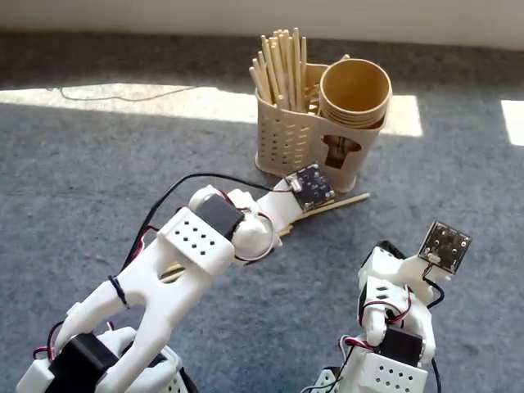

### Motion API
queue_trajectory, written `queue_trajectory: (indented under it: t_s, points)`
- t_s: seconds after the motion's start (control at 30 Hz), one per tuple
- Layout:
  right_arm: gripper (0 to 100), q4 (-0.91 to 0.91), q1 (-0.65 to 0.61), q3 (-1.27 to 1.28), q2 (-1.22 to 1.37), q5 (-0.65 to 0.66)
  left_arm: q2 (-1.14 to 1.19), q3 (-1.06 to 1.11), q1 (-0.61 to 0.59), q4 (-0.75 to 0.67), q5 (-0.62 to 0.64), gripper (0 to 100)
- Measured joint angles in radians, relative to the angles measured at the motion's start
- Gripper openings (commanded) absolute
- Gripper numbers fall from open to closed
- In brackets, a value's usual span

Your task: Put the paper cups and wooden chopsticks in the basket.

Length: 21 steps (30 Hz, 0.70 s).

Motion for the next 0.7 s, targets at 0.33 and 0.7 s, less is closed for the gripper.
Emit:
queue_trajectory:
  t_s: [0.33,0.7]
  points:
    - [0.5,0.000,0.000,0.000,0.000,0.000,0.258,-0.017,-0.006,-0.006,-0.094,10]
    - [0.5,0.000,0.000,0.000,0.000,0.000,0.531,-0.213,-0.066,-0.006,-0.097,10]
